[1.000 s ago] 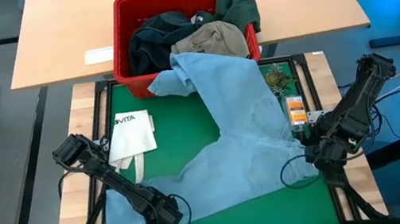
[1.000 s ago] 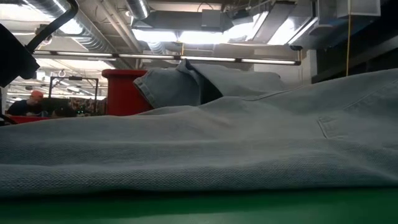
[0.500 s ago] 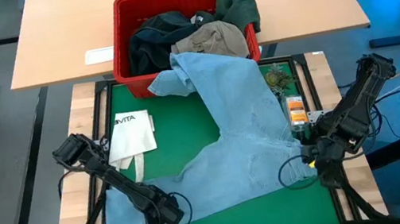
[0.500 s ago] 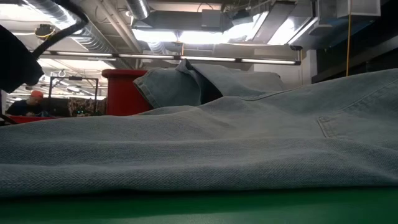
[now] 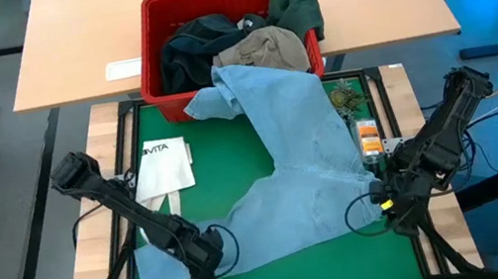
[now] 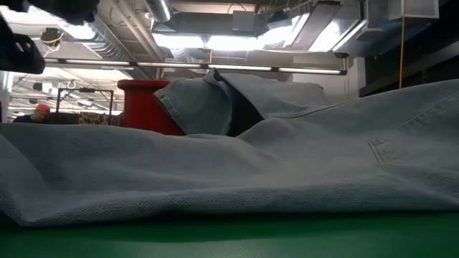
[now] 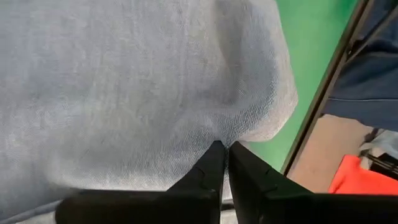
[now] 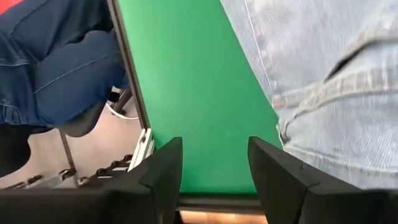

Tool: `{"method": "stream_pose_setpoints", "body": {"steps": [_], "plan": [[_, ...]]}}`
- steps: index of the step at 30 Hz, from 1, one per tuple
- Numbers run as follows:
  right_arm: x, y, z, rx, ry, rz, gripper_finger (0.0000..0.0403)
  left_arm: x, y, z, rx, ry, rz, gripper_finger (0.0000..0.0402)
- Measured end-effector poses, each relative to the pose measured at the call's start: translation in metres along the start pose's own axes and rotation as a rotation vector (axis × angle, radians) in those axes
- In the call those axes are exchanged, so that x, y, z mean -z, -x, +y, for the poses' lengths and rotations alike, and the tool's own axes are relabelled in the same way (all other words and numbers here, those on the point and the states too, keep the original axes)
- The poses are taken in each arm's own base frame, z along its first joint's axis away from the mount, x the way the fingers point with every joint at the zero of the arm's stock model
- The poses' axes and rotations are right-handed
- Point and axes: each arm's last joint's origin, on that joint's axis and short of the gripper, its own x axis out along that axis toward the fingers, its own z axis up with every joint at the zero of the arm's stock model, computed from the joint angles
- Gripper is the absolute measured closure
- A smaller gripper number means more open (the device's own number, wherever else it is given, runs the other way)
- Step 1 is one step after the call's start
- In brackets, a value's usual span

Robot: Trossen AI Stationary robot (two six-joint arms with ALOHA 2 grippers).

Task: Fold Laundry from Bin
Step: Remove the light blue jeans from the red bin

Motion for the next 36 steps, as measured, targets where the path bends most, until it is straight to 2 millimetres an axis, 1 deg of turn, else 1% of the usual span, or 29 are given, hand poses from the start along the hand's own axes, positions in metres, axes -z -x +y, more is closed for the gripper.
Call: {"method": "stream_pose_setpoints", "body": {"steps": [4, 10, 13, 16, 19, 22, 26, 32, 36], "plan": [[-0.003, 0.007, 0.004, 0.000, 0.027, -0.069, 0.0221, -0.003, 0.003, 0.002, 0.014, 0.012, -0.002, 0.0375], [-0.005, 0.008, 0.004, 0.034, 0.033, -0.142, 0.0221, 0.001, 0.000, 0.001, -0.005, 0.001, 0.013, 0.0357], [-0.006, 0.007, 0.004, 0.037, 0.053, -0.141, 0.0221, 0.001, 0.000, 0.001, -0.011, 0.002, 0.015, 0.0333], [-0.006, 0.007, 0.004, 0.038, 0.054, -0.142, 0.0221, 0.001, 0.000, 0.001, -0.013, 0.003, 0.008, 0.0300], [-0.006, 0.007, 0.003, 0.047, 0.054, -0.160, 0.0221, -0.003, 0.001, 0.004, -0.031, 0.012, -0.025, 0.0269], [-0.007, 0.007, 0.003, 0.058, 0.057, -0.181, 0.0221, -0.011, 0.002, 0.008, -0.056, 0.034, -0.079, 0.0249], [-0.007, 0.008, 0.003, 0.068, 0.090, -0.195, 0.0221, -0.026, 0.005, 0.016, -0.079, 0.068, -0.157, 0.0237], [-0.007, 0.007, 0.003, 0.070, 0.104, -0.195, 0.0221, -0.053, 0.012, 0.030, -0.068, 0.043, -0.239, 0.0242], [-0.007, 0.007, 0.003, 0.071, 0.109, -0.194, 0.0221, -0.075, 0.018, 0.042, -0.056, 0.017, -0.315, 0.0250]]}}
